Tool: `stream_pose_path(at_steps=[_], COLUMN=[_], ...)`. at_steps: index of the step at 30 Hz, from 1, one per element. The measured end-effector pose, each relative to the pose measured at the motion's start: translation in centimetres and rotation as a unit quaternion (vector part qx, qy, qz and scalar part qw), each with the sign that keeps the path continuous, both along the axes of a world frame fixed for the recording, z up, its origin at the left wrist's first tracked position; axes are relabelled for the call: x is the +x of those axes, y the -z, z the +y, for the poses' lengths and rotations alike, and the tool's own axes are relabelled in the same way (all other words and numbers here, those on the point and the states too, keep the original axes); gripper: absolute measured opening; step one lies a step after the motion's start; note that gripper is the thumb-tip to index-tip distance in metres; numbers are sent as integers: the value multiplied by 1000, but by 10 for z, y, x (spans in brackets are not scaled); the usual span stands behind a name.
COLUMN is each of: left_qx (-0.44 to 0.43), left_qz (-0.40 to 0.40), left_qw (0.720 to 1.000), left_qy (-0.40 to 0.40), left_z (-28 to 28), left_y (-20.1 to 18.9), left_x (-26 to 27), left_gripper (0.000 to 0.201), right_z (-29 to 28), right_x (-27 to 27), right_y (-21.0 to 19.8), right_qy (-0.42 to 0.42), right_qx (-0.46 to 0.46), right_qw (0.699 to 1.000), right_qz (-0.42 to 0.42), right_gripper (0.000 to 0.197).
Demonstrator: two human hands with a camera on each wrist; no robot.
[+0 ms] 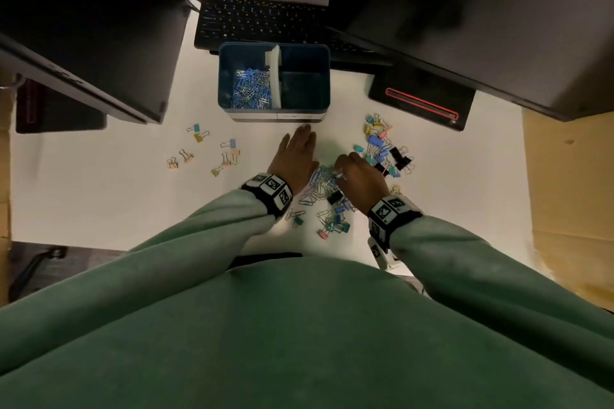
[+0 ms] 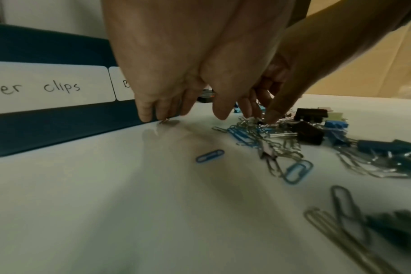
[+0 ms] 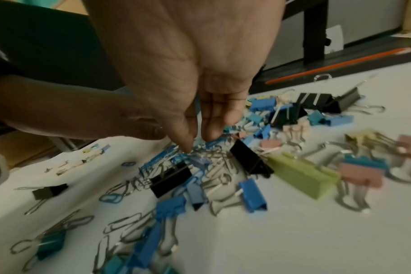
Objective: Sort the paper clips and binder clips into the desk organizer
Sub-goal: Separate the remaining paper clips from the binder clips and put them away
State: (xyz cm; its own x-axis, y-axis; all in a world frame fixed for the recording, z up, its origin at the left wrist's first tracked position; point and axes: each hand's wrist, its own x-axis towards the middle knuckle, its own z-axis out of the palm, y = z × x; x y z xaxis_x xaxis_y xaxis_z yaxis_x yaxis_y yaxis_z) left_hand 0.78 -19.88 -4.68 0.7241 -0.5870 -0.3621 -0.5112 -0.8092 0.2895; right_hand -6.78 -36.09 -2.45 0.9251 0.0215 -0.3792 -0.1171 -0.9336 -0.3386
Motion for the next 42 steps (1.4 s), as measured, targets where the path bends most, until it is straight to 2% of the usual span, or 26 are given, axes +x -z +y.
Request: stream_pose_path(at_steps=[2, 7, 11, 13, 15, 17, 20, 21, 24, 26, 29, 34, 38, 42], left_qx=[15, -89, -89, -64, -60, -60, -61, -61, -51, -50, -57, -69, -73, -79], left_qz=[9, -13, -22, -22, -17, -14, -20, -14, 3, 9, 15, -4, 4, 37], left_qw=[1000, 992, 996, 998, 998, 998, 998, 998, 998, 999, 998, 998, 997, 996], left_qy=[23, 89, 7, 15, 24, 22, 21, 20, 20, 13, -4, -2, -4, -14], left_z=[3, 24, 33, 35, 35, 35, 36, 37, 41, 45, 50, 44, 39, 43], left_y=[4, 5, -2, -2, 0, 1, 0, 0, 1, 1, -1, -4, 0, -1], left_x=[-2, -25, -33, -36, -37, -37, -36, -36, -38, -38, -34, -32, -34, -32], left_gripper=[62, 48, 39, 32, 24, 17, 15, 14, 14, 13, 9, 16, 15, 19], right_z=[-5, -22, -29, -26, -19, -9, 4, 8, 18, 19, 13, -2, -20, -19], right_x=[0, -1, 13, 17, 16, 12, 11, 12, 20, 25, 31, 37, 40, 62], right_y=[2, 0, -7, -9, -10, -5, 3, 5, 7, 8, 13, 9, -19, -63], right_qy=[15, 95, 198, 167, 83, -6, -85, -96, -101, -81, -28, 125, 217, 243], right_qx=[11, 97, 135, 90, 69, 62, 35, 28, 29, 43, 94, 183, 224, 319], right_qw=[1000, 991, 968, 979, 992, 998, 996, 995, 994, 996, 995, 975, 950, 916], right_qz=[13, -16, -71, -80, -67, -32, 11, 13, 5, 12, 15, -4, -11, -32], right_gripper=[20, 16, 22, 27, 30, 42, 60, 56, 24, 14, 10, 12, 18, 13])
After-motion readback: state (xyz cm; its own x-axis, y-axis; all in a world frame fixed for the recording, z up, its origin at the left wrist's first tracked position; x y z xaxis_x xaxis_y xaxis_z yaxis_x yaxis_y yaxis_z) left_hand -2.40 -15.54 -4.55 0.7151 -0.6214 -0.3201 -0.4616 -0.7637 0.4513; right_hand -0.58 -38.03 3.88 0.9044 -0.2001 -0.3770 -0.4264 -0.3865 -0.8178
